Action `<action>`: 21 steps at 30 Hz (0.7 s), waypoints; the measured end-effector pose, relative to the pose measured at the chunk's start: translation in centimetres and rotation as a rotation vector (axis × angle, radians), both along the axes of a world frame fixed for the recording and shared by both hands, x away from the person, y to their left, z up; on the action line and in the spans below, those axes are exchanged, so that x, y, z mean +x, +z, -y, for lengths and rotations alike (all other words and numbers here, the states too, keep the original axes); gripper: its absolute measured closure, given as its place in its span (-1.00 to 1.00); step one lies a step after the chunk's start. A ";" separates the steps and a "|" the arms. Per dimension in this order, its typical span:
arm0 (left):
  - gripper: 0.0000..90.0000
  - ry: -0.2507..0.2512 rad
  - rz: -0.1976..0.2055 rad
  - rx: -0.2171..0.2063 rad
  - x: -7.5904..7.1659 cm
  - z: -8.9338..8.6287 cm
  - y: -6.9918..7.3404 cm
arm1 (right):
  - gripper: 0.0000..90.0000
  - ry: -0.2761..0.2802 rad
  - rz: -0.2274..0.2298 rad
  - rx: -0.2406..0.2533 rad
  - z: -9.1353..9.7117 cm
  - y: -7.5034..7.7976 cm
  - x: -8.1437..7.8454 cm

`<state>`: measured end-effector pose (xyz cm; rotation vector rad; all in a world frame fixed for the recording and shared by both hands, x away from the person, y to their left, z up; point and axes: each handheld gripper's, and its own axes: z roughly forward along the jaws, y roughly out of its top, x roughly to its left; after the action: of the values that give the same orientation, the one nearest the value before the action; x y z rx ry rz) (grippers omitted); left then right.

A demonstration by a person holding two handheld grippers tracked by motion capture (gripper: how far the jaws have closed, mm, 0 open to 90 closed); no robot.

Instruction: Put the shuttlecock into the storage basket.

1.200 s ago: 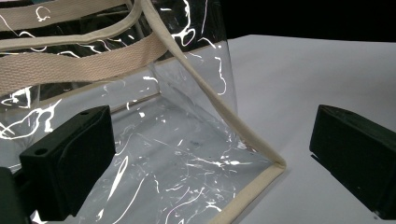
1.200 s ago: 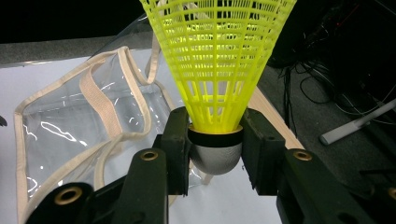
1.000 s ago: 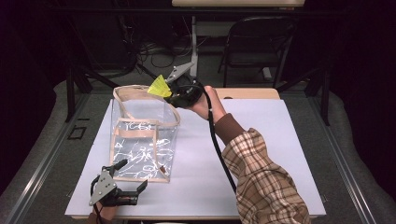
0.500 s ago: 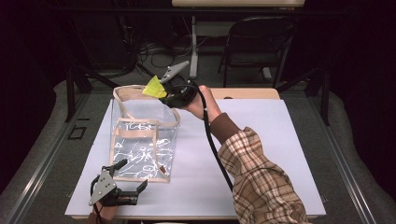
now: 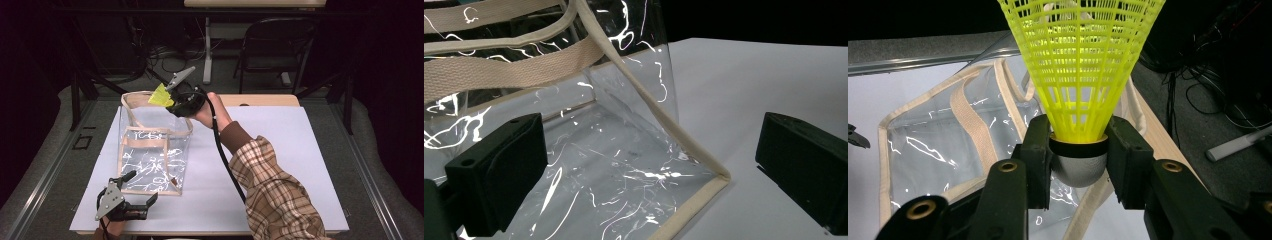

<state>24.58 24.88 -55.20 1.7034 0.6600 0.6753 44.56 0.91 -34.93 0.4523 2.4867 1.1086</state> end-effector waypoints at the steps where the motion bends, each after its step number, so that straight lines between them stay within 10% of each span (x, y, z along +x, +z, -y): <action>1: -1.00 0.000 0.000 0.000 0.0 0.0 0.0 | 0.44 -0.001 0.000 -0.002 -0.1 0.0 0.0; 21: -1.00 -0.001 0.000 0.000 0.0 0.0 0.0 | 0.43 -0.005 -0.025 -0.050 -1.8 -0.9 0.6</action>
<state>24.55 24.88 -55.19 1.7033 0.6591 0.6742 45.12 2.74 -35.82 0.4601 2.5277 1.0429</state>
